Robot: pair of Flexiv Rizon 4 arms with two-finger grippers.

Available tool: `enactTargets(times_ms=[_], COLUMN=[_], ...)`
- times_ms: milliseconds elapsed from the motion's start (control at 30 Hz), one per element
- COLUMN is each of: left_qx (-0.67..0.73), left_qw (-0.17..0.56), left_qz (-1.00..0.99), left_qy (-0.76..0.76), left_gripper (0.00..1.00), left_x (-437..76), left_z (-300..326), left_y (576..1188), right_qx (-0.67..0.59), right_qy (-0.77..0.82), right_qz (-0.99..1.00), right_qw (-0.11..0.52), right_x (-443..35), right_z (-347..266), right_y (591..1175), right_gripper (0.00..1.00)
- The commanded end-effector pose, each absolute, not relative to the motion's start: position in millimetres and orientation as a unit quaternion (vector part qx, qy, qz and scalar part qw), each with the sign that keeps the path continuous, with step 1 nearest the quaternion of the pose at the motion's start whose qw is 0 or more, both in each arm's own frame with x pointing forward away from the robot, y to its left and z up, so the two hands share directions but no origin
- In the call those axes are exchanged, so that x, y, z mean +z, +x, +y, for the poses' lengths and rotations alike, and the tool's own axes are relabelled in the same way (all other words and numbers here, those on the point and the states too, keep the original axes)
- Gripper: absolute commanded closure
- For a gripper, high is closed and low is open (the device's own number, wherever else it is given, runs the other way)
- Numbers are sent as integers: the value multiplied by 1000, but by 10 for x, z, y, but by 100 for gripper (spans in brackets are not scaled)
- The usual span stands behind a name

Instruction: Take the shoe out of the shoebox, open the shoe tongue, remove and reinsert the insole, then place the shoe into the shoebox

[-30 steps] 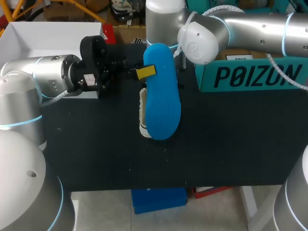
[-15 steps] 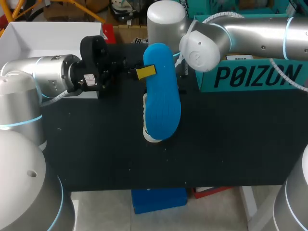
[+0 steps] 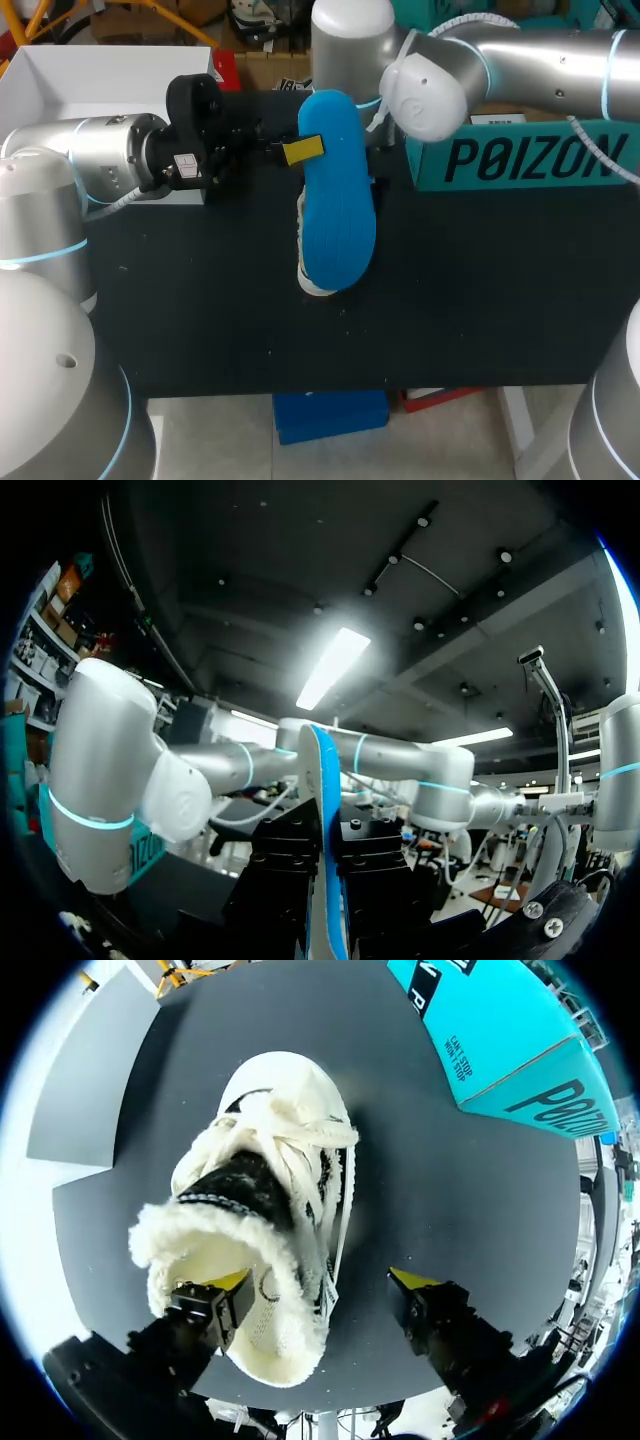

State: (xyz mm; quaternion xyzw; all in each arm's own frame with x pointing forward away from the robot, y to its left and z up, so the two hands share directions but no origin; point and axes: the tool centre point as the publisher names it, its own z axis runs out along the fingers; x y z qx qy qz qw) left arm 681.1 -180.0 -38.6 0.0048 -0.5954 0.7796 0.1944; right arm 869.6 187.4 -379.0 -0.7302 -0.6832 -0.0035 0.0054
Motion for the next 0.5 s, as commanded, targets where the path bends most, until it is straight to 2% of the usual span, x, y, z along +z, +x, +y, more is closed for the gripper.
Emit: enactTargets(times_ms=[33,500], left_qx=[780,780], left_qw=[193,193], left_qz=[-595,-595], left_qy=[5,5], left_gripper=[100,100], left_x=[-396,-396], left_z=[-1808,-1808], left_y=[6802,6802], right_qx=[-27,-92], right_qy=[-724,-693], right_qz=[-689,-713], right_qw=[15,51], right_x=[-3609,-3173], right_z=[1740,1542], right_y=[8582,8324], right_gripper=[0,0])
